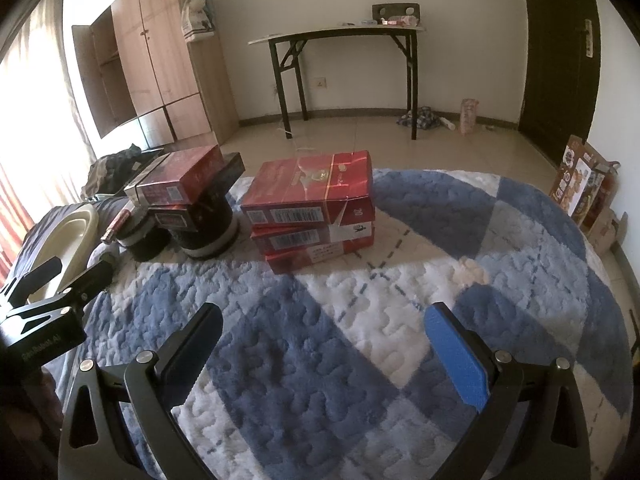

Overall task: Organize rigid objects
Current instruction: 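Grasp the white-and-red carton with the left tool while the right tool grasps a red carton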

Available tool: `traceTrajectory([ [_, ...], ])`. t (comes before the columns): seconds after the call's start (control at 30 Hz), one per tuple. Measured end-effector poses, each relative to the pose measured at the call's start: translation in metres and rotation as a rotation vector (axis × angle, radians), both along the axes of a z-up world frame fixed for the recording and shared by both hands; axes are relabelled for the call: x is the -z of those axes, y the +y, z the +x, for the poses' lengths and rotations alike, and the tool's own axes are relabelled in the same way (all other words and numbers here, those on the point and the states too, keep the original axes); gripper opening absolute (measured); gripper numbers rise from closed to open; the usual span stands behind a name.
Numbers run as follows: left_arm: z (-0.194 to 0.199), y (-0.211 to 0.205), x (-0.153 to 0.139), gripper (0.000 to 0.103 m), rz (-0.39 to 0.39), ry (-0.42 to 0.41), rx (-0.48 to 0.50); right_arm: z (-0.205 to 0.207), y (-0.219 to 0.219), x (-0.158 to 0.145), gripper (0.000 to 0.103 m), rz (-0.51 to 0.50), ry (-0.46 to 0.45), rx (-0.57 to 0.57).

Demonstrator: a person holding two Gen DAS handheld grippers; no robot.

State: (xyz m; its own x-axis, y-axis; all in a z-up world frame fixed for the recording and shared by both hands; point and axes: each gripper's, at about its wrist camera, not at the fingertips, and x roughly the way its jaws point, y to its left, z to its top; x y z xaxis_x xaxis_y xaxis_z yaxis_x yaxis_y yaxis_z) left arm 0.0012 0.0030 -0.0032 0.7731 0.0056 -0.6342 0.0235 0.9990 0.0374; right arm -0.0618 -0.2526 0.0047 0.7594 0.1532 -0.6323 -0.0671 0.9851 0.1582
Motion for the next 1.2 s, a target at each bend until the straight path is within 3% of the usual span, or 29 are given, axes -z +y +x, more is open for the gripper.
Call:
traceTrajectory([
  [0.33,0.002,-0.001,-0.007,0.103,-0.018,0.011,0.038,0.002,-0.004,0.001,0.103,0.018,0.000,0.015],
  [0.47,0.020,-0.011,-0.045,0.103,-0.032,0.038,0.151,-0.004,-0.010,-0.006,0.103,0.017,-0.041,0.032],
  [0.57,0.044,-0.025,-0.089,0.103,-0.010,-0.017,0.234,-0.007,-0.013,-0.007,0.103,0.012,-0.047,0.040],
  [0.63,0.063,-0.034,-0.098,0.103,-0.016,0.002,0.263,-0.006,-0.015,-0.006,0.103,0.009,-0.045,0.059],
  [0.73,0.089,-0.047,-0.079,0.103,-0.017,0.040,0.290,0.002,-0.009,-0.004,0.103,-0.011,-0.038,0.053],
  [0.8,0.101,-0.044,-0.057,0.103,-0.090,0.054,0.261,0.010,-0.005,-0.005,0.103,-0.018,-0.034,0.037],
  [0.87,0.122,-0.045,-0.039,0.103,-0.120,0.166,0.233,0.019,-0.005,-0.010,0.103,-0.004,-0.033,0.057],
  [0.9,0.123,-0.044,-0.036,0.103,-0.126,0.173,0.212,0.023,-0.005,-0.015,0.103,0.014,-0.040,0.068],
  [1.0,0.122,-0.045,-0.035,0.103,-0.168,0.175,0.267,0.033,-0.001,-0.032,0.103,0.036,-0.090,0.064],
  [1.1,0.121,-0.045,-0.036,0.103,-0.172,0.170,0.268,0.052,0.009,-0.041,0.102,0.009,-0.072,0.021],
  [1.2,0.128,-0.043,-0.029,0.103,-0.186,0.203,0.271,0.071,0.026,-0.041,0.102,-0.108,-0.041,-0.021],
])
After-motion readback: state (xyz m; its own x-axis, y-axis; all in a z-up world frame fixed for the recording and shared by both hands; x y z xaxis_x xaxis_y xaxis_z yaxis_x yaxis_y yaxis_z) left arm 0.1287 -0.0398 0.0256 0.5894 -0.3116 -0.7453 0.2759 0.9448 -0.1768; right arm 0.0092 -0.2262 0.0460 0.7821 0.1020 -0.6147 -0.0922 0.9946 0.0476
